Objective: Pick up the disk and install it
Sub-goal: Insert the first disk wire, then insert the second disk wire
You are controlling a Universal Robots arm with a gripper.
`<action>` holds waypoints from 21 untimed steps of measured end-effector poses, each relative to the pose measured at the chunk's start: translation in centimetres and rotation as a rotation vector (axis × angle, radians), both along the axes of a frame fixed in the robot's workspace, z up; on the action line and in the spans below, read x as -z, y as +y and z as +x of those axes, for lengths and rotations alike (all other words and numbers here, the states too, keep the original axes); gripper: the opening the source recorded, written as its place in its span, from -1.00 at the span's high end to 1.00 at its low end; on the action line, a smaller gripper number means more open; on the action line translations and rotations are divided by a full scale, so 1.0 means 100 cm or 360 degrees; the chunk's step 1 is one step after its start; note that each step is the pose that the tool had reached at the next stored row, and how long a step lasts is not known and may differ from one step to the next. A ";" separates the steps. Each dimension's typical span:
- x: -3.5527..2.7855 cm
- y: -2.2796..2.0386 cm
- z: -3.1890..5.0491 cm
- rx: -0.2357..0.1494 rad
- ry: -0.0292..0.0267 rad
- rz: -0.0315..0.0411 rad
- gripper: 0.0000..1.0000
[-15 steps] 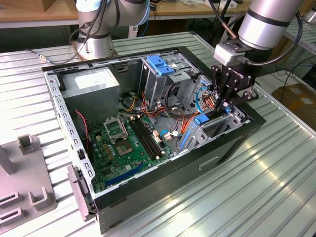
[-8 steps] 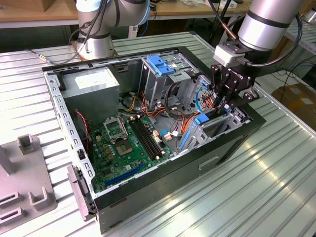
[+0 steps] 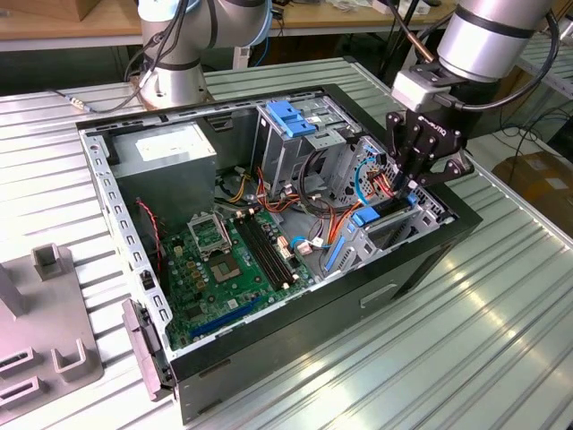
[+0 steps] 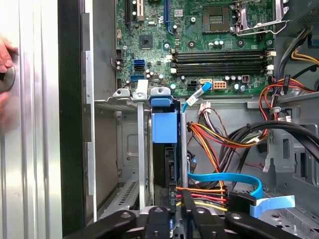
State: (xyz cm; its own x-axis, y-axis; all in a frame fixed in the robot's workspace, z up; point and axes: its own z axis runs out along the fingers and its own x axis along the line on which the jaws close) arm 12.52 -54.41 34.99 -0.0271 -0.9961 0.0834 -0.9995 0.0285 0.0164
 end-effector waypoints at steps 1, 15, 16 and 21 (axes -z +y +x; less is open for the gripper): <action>0.0000 0.0000 0.0000 0.0000 -0.00001 0.0000 0.69; 0.0000 0.0000 0.0000 0.0000 -0.00003 0.0000 0.79; 0.0000 0.0000 0.0000 0.0000 -0.00004 0.0000 0.79; -0.0110 0.0000 0.0000 0.0000 -0.00005 0.0001 0.79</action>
